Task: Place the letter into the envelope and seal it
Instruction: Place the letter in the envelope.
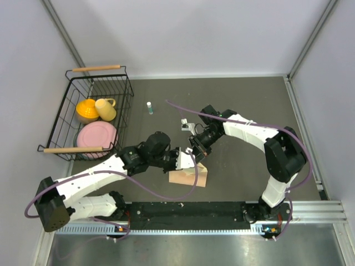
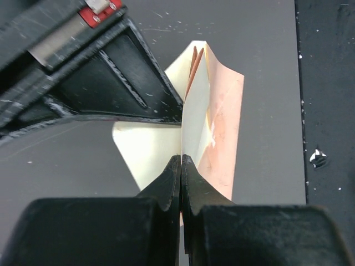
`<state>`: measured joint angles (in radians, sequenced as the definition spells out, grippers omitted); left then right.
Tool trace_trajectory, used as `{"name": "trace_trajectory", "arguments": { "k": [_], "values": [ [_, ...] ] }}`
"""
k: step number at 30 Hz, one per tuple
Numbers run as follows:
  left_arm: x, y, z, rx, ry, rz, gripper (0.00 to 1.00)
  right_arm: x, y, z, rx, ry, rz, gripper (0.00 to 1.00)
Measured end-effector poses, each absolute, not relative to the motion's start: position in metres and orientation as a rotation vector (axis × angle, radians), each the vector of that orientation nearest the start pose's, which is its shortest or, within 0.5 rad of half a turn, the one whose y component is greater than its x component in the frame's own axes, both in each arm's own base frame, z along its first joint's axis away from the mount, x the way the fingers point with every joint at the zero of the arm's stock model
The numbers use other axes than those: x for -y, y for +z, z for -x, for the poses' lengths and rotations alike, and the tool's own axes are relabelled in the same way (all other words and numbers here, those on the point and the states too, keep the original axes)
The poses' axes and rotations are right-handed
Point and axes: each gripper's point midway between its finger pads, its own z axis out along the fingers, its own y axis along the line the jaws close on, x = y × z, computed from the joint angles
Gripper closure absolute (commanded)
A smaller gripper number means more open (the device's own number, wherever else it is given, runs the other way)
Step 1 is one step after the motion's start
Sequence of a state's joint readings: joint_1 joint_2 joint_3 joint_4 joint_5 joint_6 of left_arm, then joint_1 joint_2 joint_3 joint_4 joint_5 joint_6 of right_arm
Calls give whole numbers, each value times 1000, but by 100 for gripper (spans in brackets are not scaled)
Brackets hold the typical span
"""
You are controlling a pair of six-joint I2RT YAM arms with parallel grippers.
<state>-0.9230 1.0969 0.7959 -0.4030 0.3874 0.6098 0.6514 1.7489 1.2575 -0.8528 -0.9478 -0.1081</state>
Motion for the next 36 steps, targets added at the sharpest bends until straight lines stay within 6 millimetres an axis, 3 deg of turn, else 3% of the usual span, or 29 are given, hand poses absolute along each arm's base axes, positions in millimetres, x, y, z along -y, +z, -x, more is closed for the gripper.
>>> {"name": "trace_trajectory", "arguments": {
  "k": [5, 18, 36],
  "values": [
    [285, 164, -162, -1412, -545, -1754, 100, -300, 126, -162, -2560, 1485, 1200, 100],
    [289, 163, -154, -1279, -497, -1865, 100, -301, 127, -161, -2553, 1496, 1205, 100],
    [292, 130, -147, -1284, -507, -1971, 100, -303, 130, -157, -2539, 1532, 1215, 100]
  ]
}}
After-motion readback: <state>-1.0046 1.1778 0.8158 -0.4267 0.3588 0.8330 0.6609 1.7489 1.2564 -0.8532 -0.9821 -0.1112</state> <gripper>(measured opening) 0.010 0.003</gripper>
